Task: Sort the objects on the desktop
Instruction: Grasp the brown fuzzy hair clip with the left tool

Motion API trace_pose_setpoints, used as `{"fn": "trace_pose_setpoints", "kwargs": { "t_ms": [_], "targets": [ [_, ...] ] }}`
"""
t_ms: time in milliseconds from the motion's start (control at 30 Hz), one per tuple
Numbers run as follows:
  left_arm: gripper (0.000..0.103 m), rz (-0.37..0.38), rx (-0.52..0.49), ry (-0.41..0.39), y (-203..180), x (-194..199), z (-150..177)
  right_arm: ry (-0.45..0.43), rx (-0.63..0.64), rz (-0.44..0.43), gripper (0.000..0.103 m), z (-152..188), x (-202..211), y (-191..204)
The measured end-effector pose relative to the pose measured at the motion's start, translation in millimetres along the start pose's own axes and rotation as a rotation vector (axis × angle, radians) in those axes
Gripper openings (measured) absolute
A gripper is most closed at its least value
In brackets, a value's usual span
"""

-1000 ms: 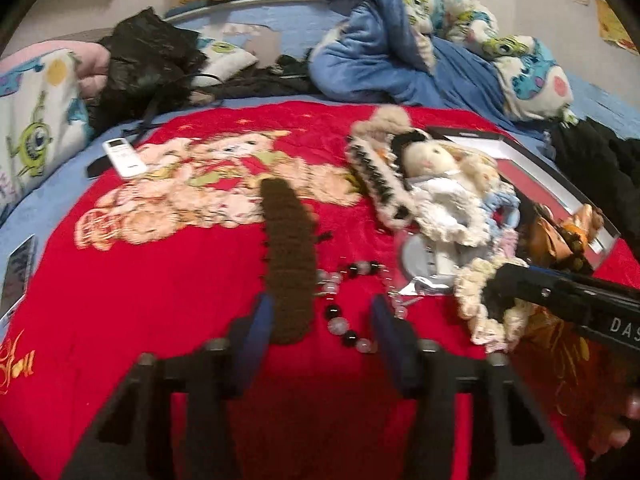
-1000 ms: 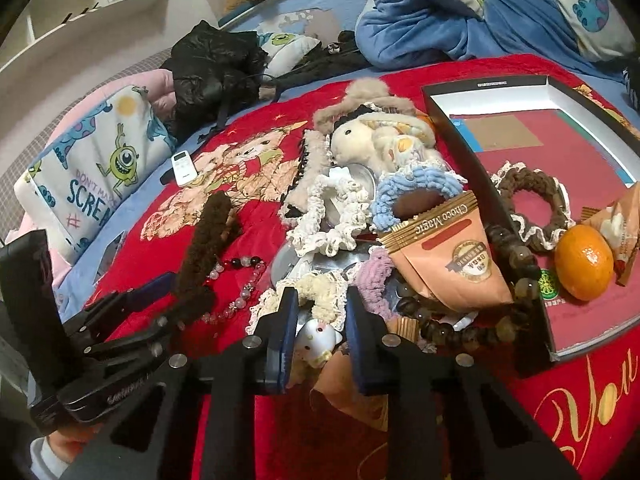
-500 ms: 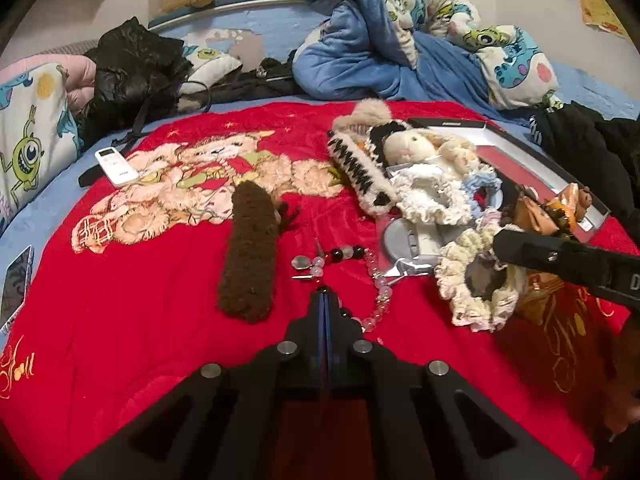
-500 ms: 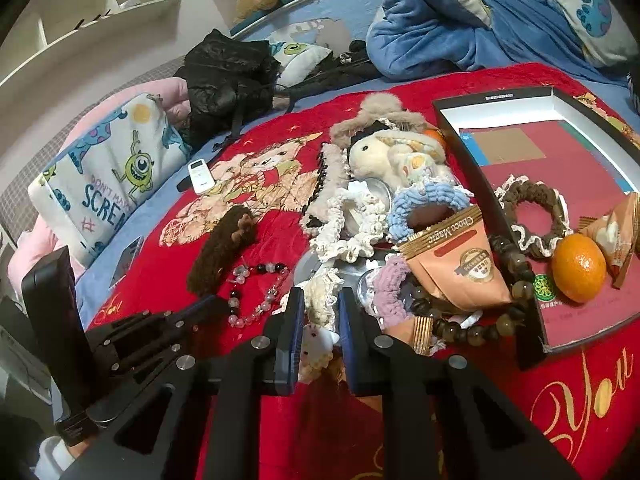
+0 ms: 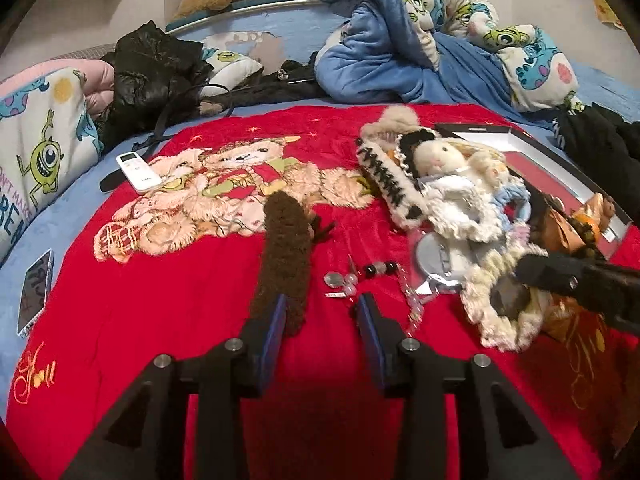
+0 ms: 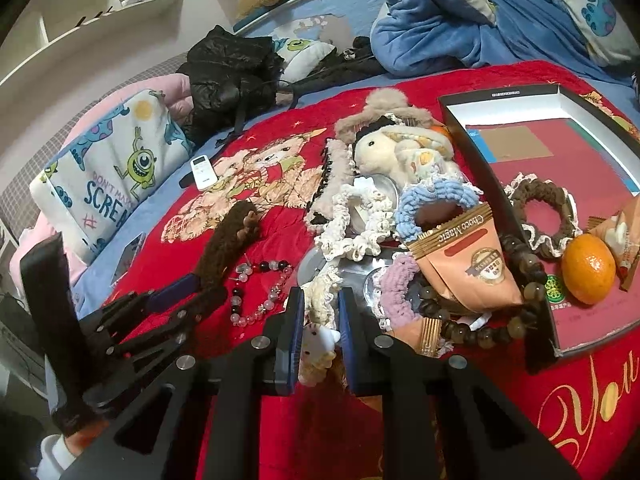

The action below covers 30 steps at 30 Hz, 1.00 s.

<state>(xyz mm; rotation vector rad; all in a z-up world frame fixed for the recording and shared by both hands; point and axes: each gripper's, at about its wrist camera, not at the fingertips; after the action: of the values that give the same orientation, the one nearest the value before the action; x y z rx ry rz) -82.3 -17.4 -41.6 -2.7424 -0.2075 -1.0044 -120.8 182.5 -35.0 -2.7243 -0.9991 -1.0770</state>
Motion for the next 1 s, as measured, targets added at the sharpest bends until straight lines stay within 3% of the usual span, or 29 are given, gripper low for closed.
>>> {"fn": "trace_pose_setpoints", "kwargs": {
  "t_ms": [100, 200, 333, 500, 667, 1000],
  "targets": [
    [0.038, -0.077, -0.035, -0.041, -3.2, -3.2, -6.9, 0.001, -0.003, -0.001, 0.018, 0.4, -0.4, -0.5],
    [0.038, -0.137, -0.039, 0.001, -1.6, -17.7, -10.8, 0.002, -0.011, -0.005, 0.018, 0.1, -1.3, -2.2],
    [0.038, -0.139, -0.008, 0.082, 7.4, -38.1, -12.9, 0.003, -0.01, -0.006, 0.018, -0.6, -2.4, -2.1],
    [0.033, -0.073, 0.035, 0.097, 17.8, -42.5, -14.1, -0.004, -0.004, -0.01, 0.018, -0.4, -1.3, -0.8],
    [0.029, -0.074, 0.033, 0.065, 16.9, -35.1, -9.9, -0.03, -0.003, -0.015, 0.014, -1.5, 7.0, 0.5],
    [0.027, -0.084, 0.004, -0.085, 14.1, 13.5, -1.9, -0.096, -0.019, -0.052, 0.013, -7.5, 27.1, 1.4]
  ]
}}
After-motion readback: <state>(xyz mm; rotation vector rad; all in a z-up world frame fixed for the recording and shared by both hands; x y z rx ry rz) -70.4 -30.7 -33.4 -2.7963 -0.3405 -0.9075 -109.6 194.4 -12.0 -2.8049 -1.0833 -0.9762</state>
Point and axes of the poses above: each gripper's, at about its wrist camera, not at the fingertips, and x roughly against the way its jaws point, y to its left, z to its underside, and after that the axes turned 15 degrees about x, right-handed
